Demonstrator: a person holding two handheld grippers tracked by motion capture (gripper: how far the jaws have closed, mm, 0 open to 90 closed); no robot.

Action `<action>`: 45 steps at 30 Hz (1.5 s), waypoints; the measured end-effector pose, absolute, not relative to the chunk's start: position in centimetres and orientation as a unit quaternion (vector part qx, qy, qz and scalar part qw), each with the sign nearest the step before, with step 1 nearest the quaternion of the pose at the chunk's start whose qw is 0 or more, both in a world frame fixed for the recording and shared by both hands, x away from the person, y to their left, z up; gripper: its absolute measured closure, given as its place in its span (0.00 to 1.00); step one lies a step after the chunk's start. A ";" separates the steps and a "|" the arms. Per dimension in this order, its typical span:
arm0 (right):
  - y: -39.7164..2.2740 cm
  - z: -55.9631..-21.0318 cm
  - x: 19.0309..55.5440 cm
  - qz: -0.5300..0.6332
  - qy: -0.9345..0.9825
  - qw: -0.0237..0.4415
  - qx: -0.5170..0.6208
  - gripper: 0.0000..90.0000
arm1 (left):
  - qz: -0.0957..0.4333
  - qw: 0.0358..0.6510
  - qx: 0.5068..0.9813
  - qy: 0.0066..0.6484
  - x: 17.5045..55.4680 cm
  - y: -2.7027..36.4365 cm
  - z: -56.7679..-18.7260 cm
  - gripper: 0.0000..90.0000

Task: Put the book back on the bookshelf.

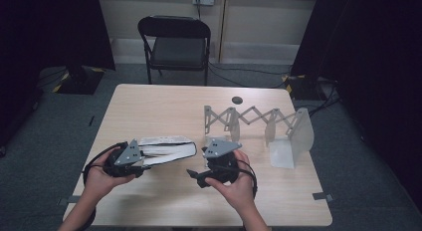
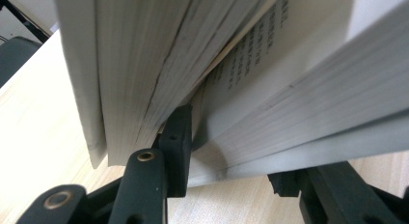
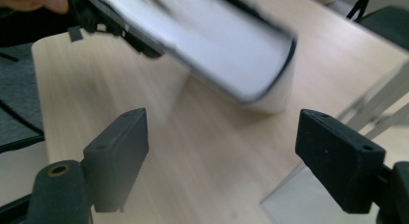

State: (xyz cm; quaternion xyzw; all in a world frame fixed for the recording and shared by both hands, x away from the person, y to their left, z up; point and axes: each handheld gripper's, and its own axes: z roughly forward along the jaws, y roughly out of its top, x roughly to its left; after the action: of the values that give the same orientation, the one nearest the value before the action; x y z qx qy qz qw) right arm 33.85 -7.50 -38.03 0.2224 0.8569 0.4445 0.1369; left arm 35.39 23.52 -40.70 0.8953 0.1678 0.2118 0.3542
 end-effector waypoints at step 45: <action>-10.2 -49.6 32.9 0.365 0.892 0.100 0.249 0.14 | 0.153 0.324 0.918 0.169 35.2 25.3 -37.0 0.83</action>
State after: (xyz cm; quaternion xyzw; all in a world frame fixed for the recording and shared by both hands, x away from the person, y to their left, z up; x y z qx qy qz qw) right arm 32.87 -10.19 -49.61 0.2490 0.8915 0.3649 0.1004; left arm 35.21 25.31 -36.96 0.9181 0.1694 0.1531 0.3239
